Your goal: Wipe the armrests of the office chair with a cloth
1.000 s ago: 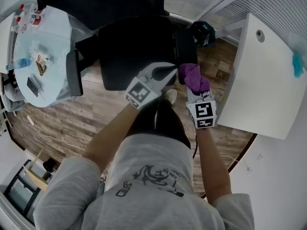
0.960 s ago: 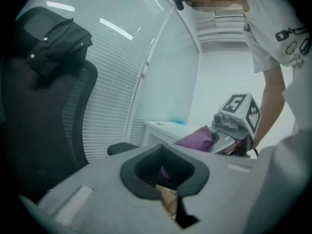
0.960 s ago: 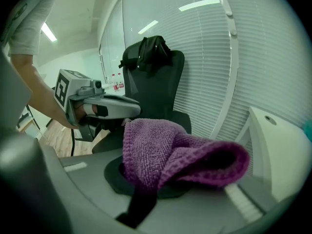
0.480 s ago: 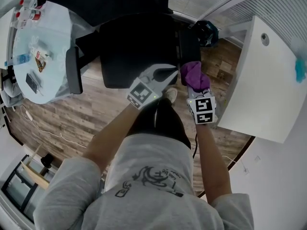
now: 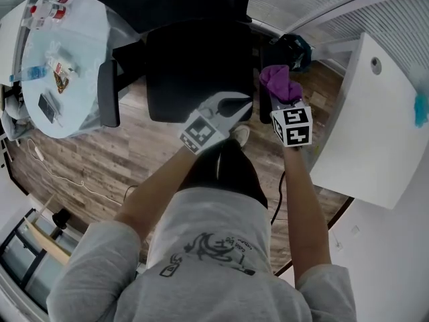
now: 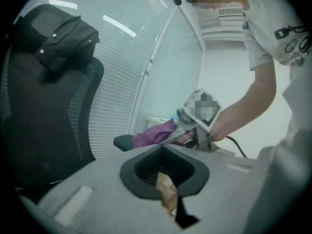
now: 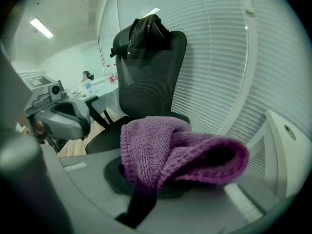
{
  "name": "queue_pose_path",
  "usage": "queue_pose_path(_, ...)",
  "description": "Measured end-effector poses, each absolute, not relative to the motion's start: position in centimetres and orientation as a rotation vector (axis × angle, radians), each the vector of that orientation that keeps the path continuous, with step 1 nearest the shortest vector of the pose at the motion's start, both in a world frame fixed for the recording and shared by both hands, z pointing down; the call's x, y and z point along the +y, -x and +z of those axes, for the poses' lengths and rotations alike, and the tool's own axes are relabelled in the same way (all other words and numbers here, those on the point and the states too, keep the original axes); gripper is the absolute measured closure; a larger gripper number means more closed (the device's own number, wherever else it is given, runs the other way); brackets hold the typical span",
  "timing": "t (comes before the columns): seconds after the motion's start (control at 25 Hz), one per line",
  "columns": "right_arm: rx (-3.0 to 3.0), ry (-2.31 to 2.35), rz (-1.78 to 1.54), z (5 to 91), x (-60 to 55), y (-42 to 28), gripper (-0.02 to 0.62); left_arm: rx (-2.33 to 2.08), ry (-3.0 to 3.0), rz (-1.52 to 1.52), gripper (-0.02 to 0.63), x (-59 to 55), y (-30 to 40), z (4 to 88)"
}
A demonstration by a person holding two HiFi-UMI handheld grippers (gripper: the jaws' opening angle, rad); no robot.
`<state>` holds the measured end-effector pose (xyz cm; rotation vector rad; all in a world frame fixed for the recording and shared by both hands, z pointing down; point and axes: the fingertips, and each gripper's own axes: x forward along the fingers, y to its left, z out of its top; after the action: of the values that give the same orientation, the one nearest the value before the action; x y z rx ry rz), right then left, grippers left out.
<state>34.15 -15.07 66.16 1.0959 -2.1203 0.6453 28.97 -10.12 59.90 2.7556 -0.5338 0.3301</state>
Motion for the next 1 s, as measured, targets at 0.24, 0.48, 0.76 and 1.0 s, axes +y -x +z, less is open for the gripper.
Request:
queue_pose_path(0.24,-2.097,-1.081,0.618,66.7,-20.6,-33.7,0.563,-0.551,-2.748,0.334,0.604,-10.1,-28.1,59.8)
queue_pose_path(0.48,-2.079,-1.052,0.624,67.1,-24.3,-33.2,0.563,-0.557,-2.748,0.345,0.604,-9.9,-27.7,59.8)
queue_pose_path(0.76,-2.089,-1.08,0.599,66.7,-22.9,-33.3,0.563,-0.534,-2.751,0.364,0.604,-9.5,-28.0,60.1)
queue_pose_path(1.0,-2.096,-1.069,0.577,66.1,-17.7,-33.4,0.563,-0.515,-2.755,0.376,0.604,-9.2,-28.0,59.9)
